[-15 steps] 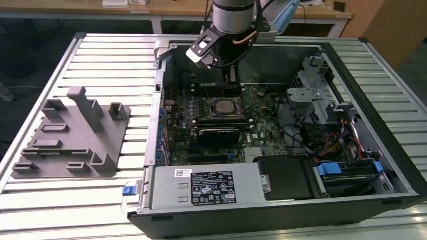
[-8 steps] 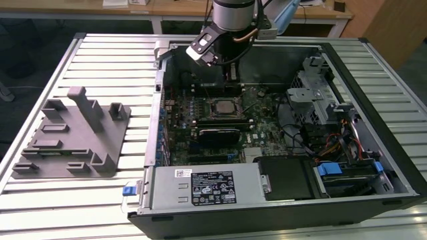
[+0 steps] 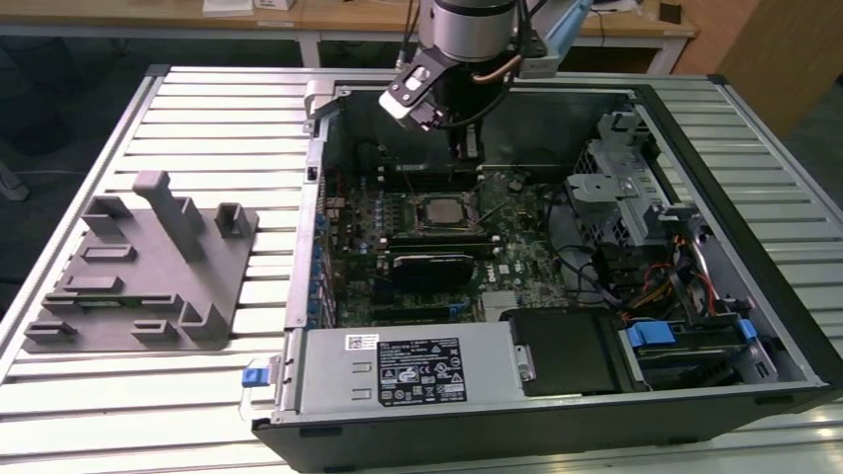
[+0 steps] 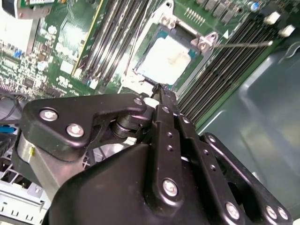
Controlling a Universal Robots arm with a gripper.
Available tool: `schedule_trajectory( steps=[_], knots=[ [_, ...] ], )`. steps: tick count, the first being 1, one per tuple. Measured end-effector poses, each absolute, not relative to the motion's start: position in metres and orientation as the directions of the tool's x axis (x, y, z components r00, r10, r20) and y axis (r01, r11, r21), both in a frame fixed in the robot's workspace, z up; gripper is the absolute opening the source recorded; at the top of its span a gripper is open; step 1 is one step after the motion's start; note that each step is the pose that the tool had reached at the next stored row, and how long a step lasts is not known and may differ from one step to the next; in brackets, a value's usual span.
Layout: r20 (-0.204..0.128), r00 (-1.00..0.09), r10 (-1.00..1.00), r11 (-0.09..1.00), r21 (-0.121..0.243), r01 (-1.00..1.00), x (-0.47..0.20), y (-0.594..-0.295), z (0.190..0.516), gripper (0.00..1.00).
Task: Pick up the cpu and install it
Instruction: 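Close the cpu cover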
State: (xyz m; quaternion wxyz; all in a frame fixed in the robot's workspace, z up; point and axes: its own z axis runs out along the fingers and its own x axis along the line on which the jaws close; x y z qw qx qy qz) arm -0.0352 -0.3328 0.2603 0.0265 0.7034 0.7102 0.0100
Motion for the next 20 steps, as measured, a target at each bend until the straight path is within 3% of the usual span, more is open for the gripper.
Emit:
schedule_trajectory(
  steps=[20],
  knots=[
    [-0.023, -0.009, 1.000, 0.010, 0.052, 0.999, 0.028, -0.333, 0.260, 0.11]
  ],
)
